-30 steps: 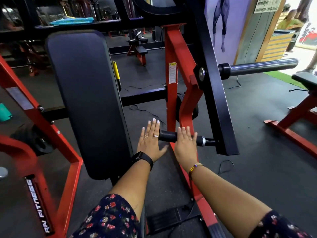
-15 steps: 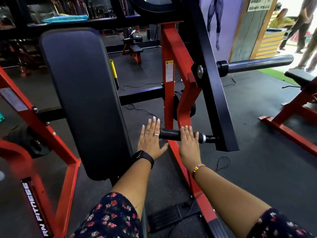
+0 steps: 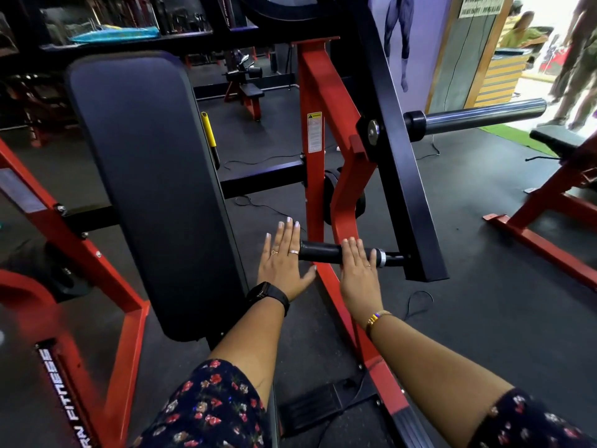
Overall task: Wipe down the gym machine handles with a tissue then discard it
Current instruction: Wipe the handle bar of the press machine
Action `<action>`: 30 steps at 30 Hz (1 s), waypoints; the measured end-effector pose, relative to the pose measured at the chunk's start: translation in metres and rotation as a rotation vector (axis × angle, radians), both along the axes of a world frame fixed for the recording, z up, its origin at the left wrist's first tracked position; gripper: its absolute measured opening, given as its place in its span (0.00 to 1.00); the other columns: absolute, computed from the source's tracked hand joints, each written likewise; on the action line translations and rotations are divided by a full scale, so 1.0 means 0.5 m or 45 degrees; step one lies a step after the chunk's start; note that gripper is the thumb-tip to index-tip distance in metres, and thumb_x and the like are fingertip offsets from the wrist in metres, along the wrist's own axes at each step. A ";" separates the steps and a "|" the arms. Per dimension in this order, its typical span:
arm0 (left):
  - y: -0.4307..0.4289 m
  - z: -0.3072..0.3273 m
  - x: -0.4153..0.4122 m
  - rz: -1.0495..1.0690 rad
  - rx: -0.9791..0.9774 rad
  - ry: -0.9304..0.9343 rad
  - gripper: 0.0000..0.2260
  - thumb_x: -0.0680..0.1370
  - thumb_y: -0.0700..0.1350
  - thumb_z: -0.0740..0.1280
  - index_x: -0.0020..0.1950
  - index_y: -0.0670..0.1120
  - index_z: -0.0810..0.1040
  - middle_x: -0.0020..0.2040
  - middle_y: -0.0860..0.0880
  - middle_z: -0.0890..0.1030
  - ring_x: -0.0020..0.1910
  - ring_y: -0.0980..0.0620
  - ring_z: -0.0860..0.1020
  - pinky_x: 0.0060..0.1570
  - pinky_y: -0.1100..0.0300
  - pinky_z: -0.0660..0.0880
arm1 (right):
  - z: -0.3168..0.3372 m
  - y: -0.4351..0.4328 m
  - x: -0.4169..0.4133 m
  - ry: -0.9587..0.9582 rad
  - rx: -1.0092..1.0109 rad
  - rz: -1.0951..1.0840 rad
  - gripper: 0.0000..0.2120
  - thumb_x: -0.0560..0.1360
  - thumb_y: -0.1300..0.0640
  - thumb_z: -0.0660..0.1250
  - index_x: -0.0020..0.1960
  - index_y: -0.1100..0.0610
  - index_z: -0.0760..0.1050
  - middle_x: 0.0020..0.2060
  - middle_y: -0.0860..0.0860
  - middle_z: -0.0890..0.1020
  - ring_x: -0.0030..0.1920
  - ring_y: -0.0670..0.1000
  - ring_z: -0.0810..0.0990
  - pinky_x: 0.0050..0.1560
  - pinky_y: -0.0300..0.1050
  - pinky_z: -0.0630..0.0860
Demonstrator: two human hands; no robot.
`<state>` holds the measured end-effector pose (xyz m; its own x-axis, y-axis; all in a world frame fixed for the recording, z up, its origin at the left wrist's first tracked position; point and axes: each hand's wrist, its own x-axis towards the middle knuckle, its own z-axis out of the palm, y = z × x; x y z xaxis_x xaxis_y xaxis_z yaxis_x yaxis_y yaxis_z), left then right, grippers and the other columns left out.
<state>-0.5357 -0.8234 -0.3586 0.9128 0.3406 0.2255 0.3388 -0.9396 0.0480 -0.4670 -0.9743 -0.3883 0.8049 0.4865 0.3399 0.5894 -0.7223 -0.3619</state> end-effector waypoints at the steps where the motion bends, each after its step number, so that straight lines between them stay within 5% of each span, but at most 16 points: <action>1: 0.000 0.000 0.000 0.003 0.004 0.000 0.43 0.78 0.63 0.58 0.73 0.48 0.29 0.74 0.50 0.29 0.72 0.53 0.28 0.74 0.51 0.31 | 0.015 0.021 0.000 0.075 0.011 -0.017 0.26 0.78 0.63 0.48 0.77 0.62 0.54 0.76 0.57 0.57 0.77 0.55 0.50 0.74 0.53 0.36; 6: -0.006 -0.001 0.002 0.037 0.048 -0.001 0.39 0.80 0.55 0.56 0.72 0.45 0.27 0.71 0.49 0.25 0.70 0.51 0.25 0.72 0.52 0.30 | 0.072 0.108 -0.030 0.162 0.068 0.295 0.28 0.79 0.65 0.54 0.77 0.60 0.51 0.77 0.55 0.53 0.78 0.52 0.46 0.75 0.51 0.37; 9: -0.007 -0.009 0.007 -0.042 0.047 -0.047 0.39 0.78 0.57 0.57 0.76 0.46 0.34 0.75 0.49 0.32 0.74 0.52 0.29 0.73 0.52 0.30 | 0.034 0.075 -0.029 0.057 0.075 0.427 0.28 0.80 0.65 0.51 0.78 0.59 0.49 0.77 0.53 0.51 0.77 0.50 0.43 0.76 0.50 0.38; 14: -0.013 -0.015 0.014 0.021 0.024 -0.060 0.40 0.72 0.63 0.54 0.78 0.44 0.48 0.78 0.46 0.49 0.77 0.53 0.41 0.74 0.51 0.37 | -0.042 -0.048 0.030 -0.060 0.043 0.054 0.31 0.70 0.72 0.56 0.73 0.64 0.63 0.72 0.60 0.67 0.73 0.61 0.63 0.74 0.58 0.49; 19: -0.019 -0.027 0.023 0.029 0.030 -0.103 0.42 0.72 0.63 0.59 0.79 0.45 0.46 0.78 0.46 0.47 0.77 0.50 0.41 0.75 0.50 0.37 | 0.002 -0.018 0.043 0.073 0.041 -0.113 0.27 0.77 0.67 0.55 0.76 0.64 0.55 0.75 0.59 0.59 0.77 0.58 0.50 0.74 0.56 0.39; 24: -0.025 -0.040 0.028 0.070 0.023 -0.150 0.42 0.72 0.64 0.58 0.79 0.46 0.45 0.79 0.46 0.48 0.78 0.48 0.45 0.75 0.50 0.40 | 0.038 0.047 0.006 0.066 0.036 0.293 0.30 0.78 0.66 0.55 0.78 0.60 0.48 0.77 0.55 0.51 0.77 0.52 0.43 0.73 0.50 0.34; 27: -0.025 -0.047 0.032 0.079 0.022 -0.189 0.45 0.72 0.60 0.65 0.79 0.48 0.42 0.79 0.46 0.45 0.77 0.50 0.40 0.75 0.50 0.37 | -0.013 -0.009 0.021 -0.033 0.081 0.280 0.30 0.73 0.70 0.54 0.76 0.64 0.58 0.75 0.58 0.61 0.76 0.56 0.56 0.74 0.57 0.47; 30: -0.031 -0.044 0.033 0.100 -0.002 -0.206 0.43 0.73 0.59 0.64 0.79 0.47 0.43 0.79 0.46 0.47 0.77 0.50 0.38 0.75 0.52 0.35 | -0.051 -0.071 0.056 -0.001 0.097 -0.045 0.29 0.69 0.73 0.59 0.70 0.66 0.67 0.68 0.62 0.72 0.71 0.62 0.67 0.69 0.64 0.56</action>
